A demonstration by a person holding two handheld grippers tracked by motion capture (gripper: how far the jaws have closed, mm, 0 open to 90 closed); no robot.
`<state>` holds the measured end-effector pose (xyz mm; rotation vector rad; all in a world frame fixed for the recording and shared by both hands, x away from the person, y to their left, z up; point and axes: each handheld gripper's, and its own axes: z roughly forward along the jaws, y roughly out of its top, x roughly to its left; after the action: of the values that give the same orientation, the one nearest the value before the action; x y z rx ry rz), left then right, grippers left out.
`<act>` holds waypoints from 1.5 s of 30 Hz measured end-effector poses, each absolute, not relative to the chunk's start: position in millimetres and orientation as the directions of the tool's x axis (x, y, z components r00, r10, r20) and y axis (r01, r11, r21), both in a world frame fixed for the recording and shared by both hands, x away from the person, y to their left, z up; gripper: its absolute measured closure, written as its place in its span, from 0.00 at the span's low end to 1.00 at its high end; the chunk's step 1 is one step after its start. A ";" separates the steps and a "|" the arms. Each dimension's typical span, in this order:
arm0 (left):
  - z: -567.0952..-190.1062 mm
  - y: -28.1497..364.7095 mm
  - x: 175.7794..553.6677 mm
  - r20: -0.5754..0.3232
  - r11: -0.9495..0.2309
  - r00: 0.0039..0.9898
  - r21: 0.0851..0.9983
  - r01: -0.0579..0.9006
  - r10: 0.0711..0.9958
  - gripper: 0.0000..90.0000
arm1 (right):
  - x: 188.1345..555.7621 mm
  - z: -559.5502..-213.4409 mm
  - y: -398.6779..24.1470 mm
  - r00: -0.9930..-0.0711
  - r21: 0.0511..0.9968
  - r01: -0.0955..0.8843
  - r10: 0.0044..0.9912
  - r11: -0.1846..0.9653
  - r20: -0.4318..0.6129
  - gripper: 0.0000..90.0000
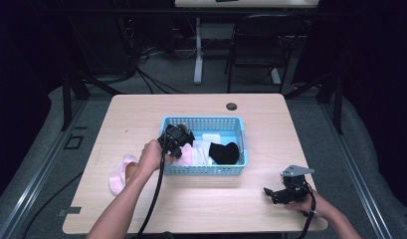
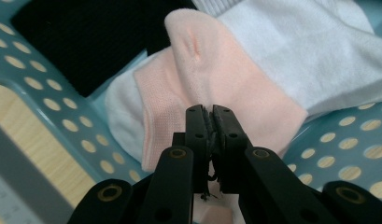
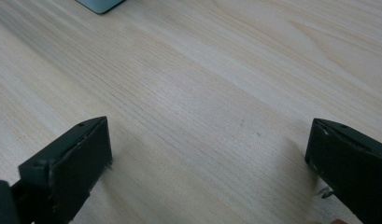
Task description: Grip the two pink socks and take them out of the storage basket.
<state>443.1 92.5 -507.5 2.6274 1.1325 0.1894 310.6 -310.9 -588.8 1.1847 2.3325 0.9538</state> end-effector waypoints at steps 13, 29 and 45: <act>-471.5 103.4 437.8 0.037 -0.637 0.680 0.391 0.664 0.732 0.96 | 310.7 -588.8 -311.0 -0.587 0.704 0.571 0.810 0.422 -0.010 0.00; -432.8 110.5 429.2 0.047 -0.627 0.688 0.460 0.629 0.724 0.95 | 310.7 -588.8 -311.0 -0.587 0.704 0.570 0.810 0.423 -0.011 0.00; -396.3 142.7 412.3 0.073 -0.602 0.664 0.506 0.618 0.744 0.95 | 310.6 -588.7 -311.0 -0.587 0.704 0.571 0.810 0.423 -0.011 0.00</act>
<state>412.3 142.7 -396.3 2.4380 1.0622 0.3850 310.6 -311.0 -588.7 1.1844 2.3334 0.9525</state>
